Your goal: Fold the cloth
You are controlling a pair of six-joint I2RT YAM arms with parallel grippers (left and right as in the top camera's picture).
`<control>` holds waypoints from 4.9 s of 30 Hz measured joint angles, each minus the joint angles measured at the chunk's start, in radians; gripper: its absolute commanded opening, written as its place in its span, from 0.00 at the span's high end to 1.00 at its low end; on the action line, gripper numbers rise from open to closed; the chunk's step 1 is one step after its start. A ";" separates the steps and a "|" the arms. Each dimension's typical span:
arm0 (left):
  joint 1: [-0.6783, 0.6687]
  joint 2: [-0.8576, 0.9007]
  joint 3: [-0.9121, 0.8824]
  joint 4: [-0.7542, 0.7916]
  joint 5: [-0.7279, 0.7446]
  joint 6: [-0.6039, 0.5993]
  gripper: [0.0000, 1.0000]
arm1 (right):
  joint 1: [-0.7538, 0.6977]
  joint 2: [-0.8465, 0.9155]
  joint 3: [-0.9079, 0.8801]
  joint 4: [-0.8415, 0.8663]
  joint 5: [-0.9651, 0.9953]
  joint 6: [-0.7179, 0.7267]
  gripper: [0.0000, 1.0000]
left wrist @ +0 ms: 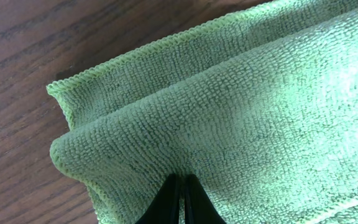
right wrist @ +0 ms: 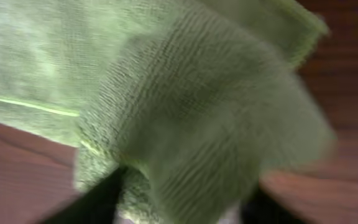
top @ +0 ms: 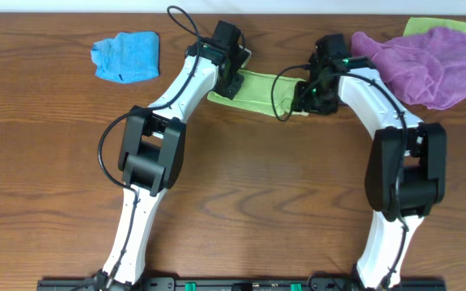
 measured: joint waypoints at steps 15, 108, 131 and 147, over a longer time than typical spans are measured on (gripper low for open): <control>0.000 0.000 0.000 -0.076 0.000 -0.004 0.94 | -0.129 0.000 0.002 -0.044 0.037 0.009 0.01; 0.000 -0.001 0.007 -0.098 -0.008 -0.023 0.94 | -0.224 0.071 -0.314 0.537 -0.650 0.106 0.99; 0.000 -0.001 0.007 -0.098 -0.007 -0.030 0.94 | -0.157 0.128 0.013 0.188 -0.467 0.035 0.99; 0.000 -0.001 0.007 -0.098 -0.003 -0.030 0.94 | -0.015 0.128 0.218 0.029 -0.394 -0.022 0.99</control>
